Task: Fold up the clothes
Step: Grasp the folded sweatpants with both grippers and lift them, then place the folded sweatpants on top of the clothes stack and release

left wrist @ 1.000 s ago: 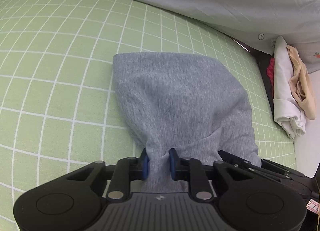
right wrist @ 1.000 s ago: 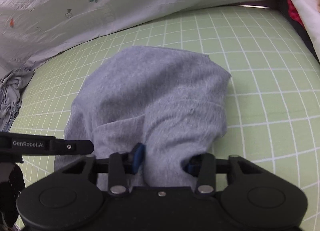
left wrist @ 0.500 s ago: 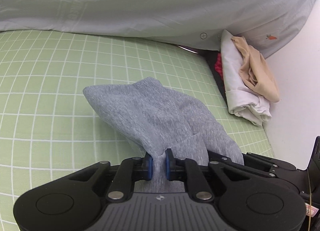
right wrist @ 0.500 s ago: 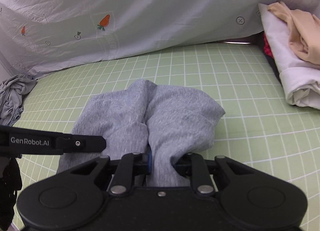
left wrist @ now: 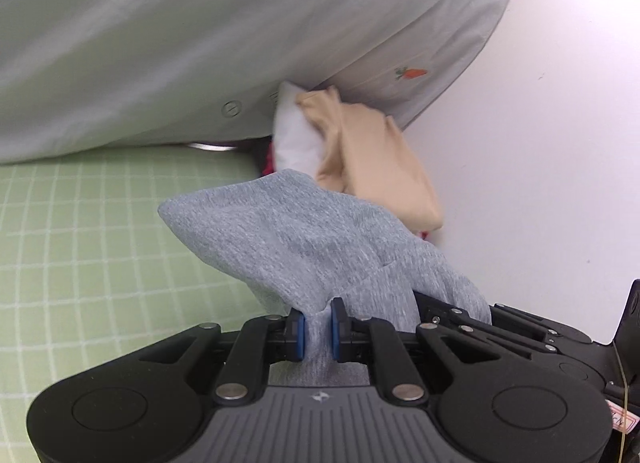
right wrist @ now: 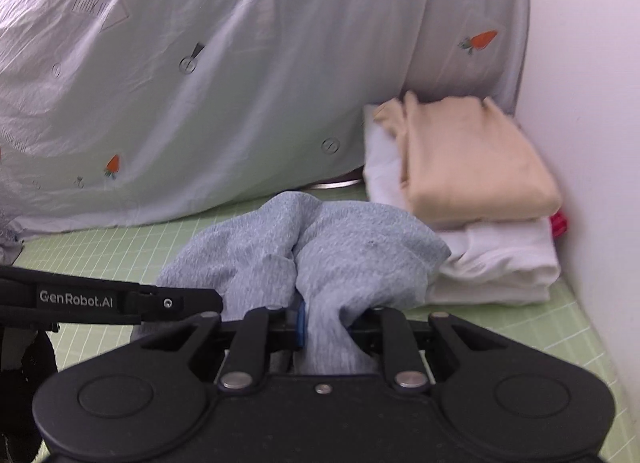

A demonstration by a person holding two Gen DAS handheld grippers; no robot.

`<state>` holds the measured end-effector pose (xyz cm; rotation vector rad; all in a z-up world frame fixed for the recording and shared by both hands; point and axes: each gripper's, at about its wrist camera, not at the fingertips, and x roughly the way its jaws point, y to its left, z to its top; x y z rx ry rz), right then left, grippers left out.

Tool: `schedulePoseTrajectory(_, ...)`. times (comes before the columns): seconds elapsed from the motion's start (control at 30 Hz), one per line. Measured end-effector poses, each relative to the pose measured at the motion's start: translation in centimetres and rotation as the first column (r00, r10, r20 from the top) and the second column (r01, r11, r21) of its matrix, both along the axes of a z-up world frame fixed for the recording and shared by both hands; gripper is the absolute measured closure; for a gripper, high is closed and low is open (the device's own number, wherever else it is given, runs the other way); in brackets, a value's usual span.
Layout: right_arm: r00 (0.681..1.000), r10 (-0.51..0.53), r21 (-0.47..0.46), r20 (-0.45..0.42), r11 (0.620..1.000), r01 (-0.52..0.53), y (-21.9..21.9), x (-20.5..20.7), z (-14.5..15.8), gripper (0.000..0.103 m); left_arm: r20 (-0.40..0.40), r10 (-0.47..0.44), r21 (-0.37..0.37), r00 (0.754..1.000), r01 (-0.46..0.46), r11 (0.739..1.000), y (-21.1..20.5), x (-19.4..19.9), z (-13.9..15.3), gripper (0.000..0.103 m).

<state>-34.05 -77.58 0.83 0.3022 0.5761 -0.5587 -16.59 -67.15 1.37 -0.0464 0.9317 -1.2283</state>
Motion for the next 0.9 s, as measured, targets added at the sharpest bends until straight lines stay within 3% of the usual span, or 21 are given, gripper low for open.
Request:
schedulePoseTrajectory(0.17, 0.992, -0.064, -0.098, 0.107, 0.992, 0.075, -8.3, -0.1, 4.8, 0.085, 0.038, -0.043, -0.13, 0.998, 0.048, 0.99, -8.7, 1.7, 4.4, 0.09)
schedulePoseTrajectory(0.33, 0.962, -0.144, -0.122, 0.232, 0.977, 0.176, -17.1, 1.8, 7.1, 0.083, 0.094, -0.039, -0.223, 0.995, 0.059, 0.973, -16.3, 4.6, 6.5, 0.088)
schedulePoseTrajectory(0.4, 0.955, -0.196, -0.087, 0.221, 0.972, 0.22, -21.0, 3.3, 5.7, 0.077, 0.124, 0.012, -0.175, 0.992, 0.01, 0.984, -19.1, 6.0, 4.7, 0.075)
schedulePoseTrajectory(0.5, 0.942, -0.304, -0.019, 0.145, 0.95, 0.31, -24.3, 5.1, 0.9, 0.054, 0.165, 0.07, -0.047, 0.984, -0.063, 0.997, -22.4, 8.0, 0.7, 0.056)
schedulePoseTrajectory(0.6, 0.918, -0.387, 0.026, 0.087, 0.922, 0.386, -26.5, 6.4, -3.6, 0.048, 0.146, 0.067, 0.038, 0.987, -0.073, 0.997, -22.4, 8.7, -3.1, 0.054)
schedulePoseTrajectory(0.67, 0.911, -0.402, 0.009, 0.098, 0.915, 0.403, -25.6, 5.7, -5.0, 0.029, 0.149, 0.064, 0.056, 0.987, -0.073, 0.996, -21.5, 8.2, -4.0, 0.045)
schedulePoseTrajectory(0.7, 0.907, -0.411, 0.009, 0.095, 0.911, 0.412, -25.1, 5.2, -5.5, 0.024, 0.15, 0.063, 0.066, 0.987, -0.073, 0.995, -21.1, 7.9, -4.5, 0.041)
schedulePoseTrajectory(0.9, 0.896, -0.434, 0.035, 0.092, 0.901, 0.432, -22.3, 2.1, -7.0, 0.017, 0.19, 0.052, 0.121, 0.98, -0.076, 0.99, -18.4, 6.4, -6.2, 0.038)
